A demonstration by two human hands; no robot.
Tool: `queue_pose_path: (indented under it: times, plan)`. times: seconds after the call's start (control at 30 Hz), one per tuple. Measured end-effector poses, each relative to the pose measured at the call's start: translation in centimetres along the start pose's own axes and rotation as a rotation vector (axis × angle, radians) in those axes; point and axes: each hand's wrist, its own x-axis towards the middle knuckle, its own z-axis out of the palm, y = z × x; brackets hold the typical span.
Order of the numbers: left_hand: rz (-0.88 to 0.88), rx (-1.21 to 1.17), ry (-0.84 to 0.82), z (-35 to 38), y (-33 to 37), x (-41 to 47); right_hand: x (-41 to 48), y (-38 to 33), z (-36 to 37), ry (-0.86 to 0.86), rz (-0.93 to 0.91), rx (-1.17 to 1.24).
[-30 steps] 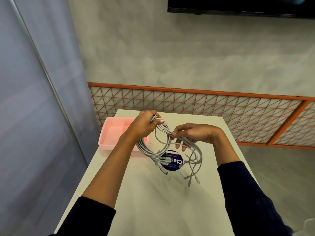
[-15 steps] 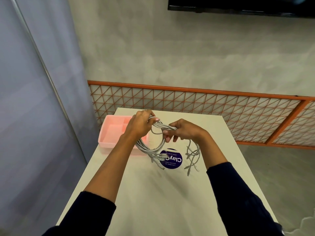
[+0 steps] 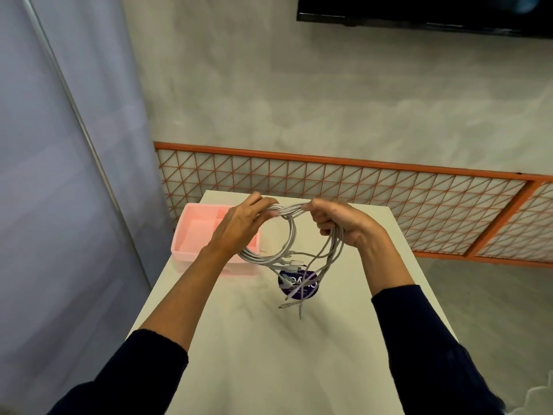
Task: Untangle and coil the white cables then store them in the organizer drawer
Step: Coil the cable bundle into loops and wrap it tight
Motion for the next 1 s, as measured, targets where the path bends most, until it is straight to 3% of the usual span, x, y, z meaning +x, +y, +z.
queue_pose_path:
  times: [0.13, 0.33, 0.4, 0.5, 0.63, 0.9, 1.0]
  plan:
    - [0.026, 0.154, 0.018, 0.2, -0.3, 0.1, -0.3, -0.1, 0.1, 0.087, -0.081, -0.191]
    - [0.03, 0.27, 0.076, 0.5, -0.3, 0.0, -0.3, -0.3, 0.0, 0.093, -0.395, -0.496]
    - [0.024, 0.27, 0.069, 0.5, -0.5, 0.1, 0.3, 0.2, -0.3, 0.165, -0.467, -0.629]
    - [0.026, 0.241, 0.023, 0.3, -0.5, 0.5, 1.0, 1.2, -0.9, 0.284, -0.498, -0.721]
    - [0.024, 0.257, -0.02, 0.1, -0.9, 0.9, 1.2, 2.0, -0.7, 0.32, -0.552, -0.811]
    - [0.071, 0.31, -0.014, 0.4, -0.5, 0.4, 1.2, 3.3, -0.3, 0.254, -0.538, -0.695]
    - [0.135, 0.305, -0.006, 0.4, -0.7, 0.2, 0.9, 3.3, -0.5, 0.145, -0.472, -0.576]
